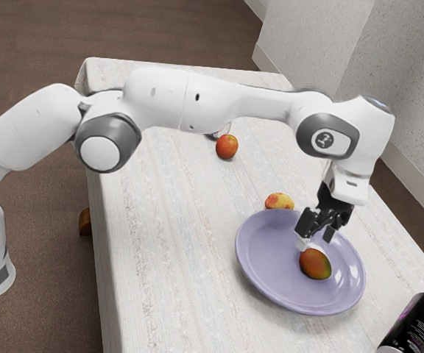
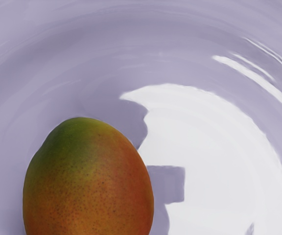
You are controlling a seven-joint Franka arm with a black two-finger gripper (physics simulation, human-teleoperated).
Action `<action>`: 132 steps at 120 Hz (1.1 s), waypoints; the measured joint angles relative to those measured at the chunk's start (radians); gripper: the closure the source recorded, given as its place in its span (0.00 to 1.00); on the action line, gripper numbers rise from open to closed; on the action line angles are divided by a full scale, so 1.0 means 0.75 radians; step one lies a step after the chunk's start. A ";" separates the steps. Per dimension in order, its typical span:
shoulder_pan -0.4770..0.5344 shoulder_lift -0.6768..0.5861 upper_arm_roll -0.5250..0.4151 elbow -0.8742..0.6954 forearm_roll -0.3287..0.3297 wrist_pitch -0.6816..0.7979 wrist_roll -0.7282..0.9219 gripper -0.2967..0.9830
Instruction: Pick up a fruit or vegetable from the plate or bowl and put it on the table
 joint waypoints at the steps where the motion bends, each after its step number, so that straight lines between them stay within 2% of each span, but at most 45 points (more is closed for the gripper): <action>1: 0.000 0.002 0.000 0.000 0.000 0.001 0.001 0.23; 132: 0.004 0.101 0.008 0.043 0.000 0.079 0.067 0.23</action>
